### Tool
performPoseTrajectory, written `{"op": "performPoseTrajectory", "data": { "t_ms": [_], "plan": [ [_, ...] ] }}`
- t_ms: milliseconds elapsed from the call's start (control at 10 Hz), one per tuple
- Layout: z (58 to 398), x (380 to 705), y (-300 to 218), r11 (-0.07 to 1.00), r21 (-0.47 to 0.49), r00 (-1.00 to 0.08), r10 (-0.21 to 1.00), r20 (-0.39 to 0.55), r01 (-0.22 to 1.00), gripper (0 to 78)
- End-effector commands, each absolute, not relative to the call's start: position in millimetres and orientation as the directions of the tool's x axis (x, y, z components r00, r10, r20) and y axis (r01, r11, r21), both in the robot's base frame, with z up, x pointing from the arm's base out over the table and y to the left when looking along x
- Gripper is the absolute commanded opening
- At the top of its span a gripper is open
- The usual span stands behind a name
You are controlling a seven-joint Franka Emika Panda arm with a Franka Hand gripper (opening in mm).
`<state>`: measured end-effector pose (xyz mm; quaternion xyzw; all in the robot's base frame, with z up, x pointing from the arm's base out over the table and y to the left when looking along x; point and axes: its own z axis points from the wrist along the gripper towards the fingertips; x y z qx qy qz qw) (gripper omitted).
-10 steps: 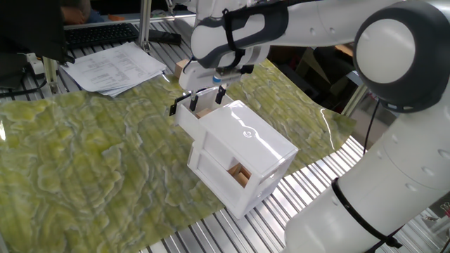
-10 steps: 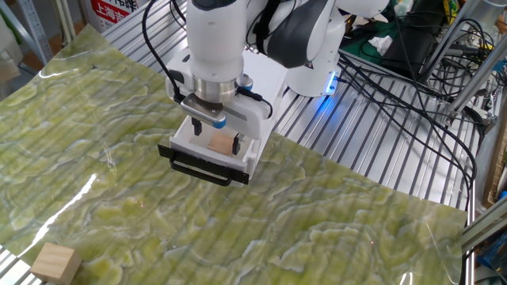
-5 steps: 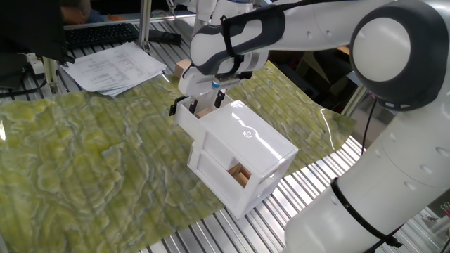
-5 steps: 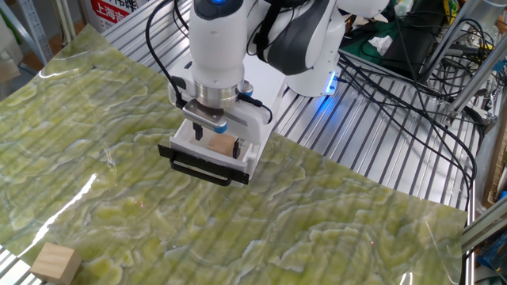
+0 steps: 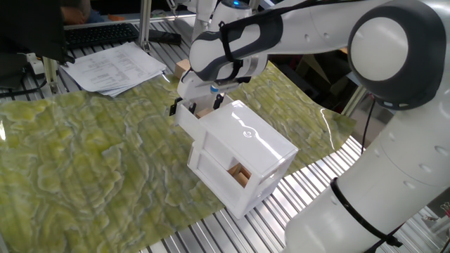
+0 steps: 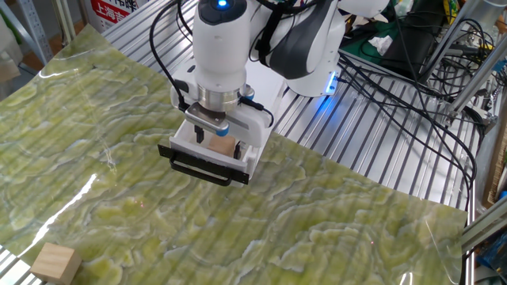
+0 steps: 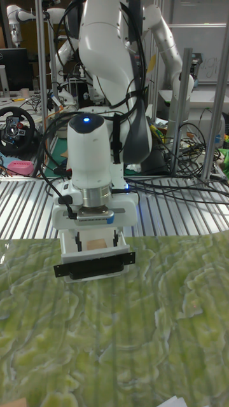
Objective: Take something out of a drawer
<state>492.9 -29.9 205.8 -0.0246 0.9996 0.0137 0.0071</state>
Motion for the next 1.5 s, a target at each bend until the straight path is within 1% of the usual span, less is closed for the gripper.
{"op": "performPoseTrajectory", "data": {
  "t_ms": [100, 900, 1000, 1500],
  "plan": [
    [201.4, 492.8, -29.2, 0.999, 0.022, -0.999, -0.047, -0.022, -0.047, 77.4],
    [192.2, 488.9, -31.7, 0.999, 0.02, -0.999, -0.041, -0.026, -0.041, 77.4],
    [192.2, 488.9, -31.7, 0.999, 0.02, -0.999, -0.041, -0.026, -0.041, 1.2],
    [192.2, 488.9, -31.7, 0.999, 0.02, -0.999, -0.041, -0.026, -0.041, 1.2]
  ]
}}
